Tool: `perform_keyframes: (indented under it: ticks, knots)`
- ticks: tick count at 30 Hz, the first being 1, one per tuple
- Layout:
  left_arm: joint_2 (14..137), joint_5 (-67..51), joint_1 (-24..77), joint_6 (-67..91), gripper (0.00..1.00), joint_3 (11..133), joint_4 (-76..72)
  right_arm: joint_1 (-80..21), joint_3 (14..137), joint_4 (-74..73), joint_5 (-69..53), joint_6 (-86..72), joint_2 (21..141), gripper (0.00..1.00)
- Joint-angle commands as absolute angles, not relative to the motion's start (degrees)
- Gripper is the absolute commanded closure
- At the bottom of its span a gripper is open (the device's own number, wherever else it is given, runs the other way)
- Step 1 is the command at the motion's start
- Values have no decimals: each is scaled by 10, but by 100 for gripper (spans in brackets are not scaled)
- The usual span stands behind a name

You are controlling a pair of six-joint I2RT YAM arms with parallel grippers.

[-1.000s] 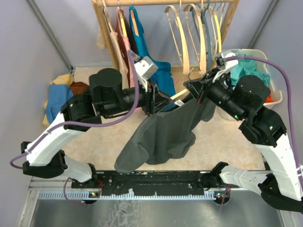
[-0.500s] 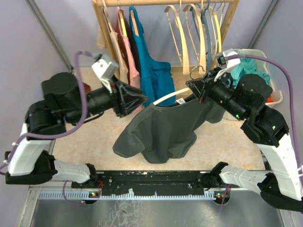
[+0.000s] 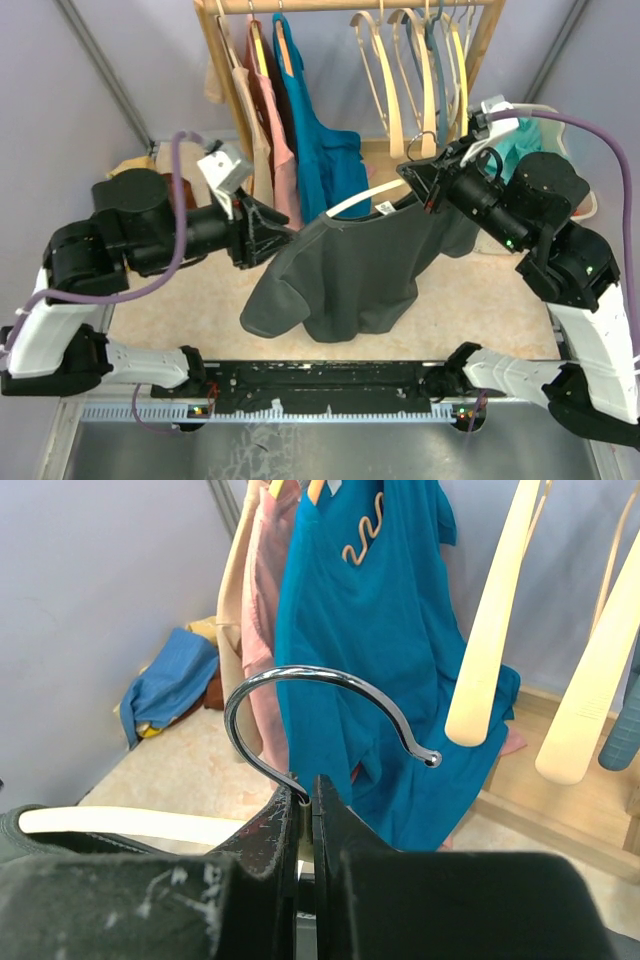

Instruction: Place the t-shirt on the hanger

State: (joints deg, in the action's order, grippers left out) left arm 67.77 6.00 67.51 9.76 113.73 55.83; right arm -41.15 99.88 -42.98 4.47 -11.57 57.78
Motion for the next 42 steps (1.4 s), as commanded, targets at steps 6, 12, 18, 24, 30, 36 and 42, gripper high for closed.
perform_keyframes:
  ticks: [6, 12, 18, 24, 30, 36, 42]
  knots:
    - [733, 2, 677, 68, 64, 1149, 558, -415, 1023, -389, 34, -121, 578, 100]
    - [759, -1, 676, 60, 75, 1160, 559, -415, 1017, -382, 28, -125, 576, 100]
    - [785, -1, 676, 49, 73, 1195, 558, -415, 1015, -378, 20, -127, 577, 100]
    - [809, -5, 676, 39, 66, 1222, 560, -415, 1011, -377, 18, -127, 575, 100]
    - [824, -15, 676, 36, 69, 1227, 555, -415, 1007, -374, 15, -127, 572, 100]
    - [848, -23, 677, 34, 65, 1253, 552, -415, 1002, -367, 4, -131, 572, 100]
    - [867, -36, 675, 34, 63, 1267, 536, -415, 993, -361, -12, -137, 572, 100]
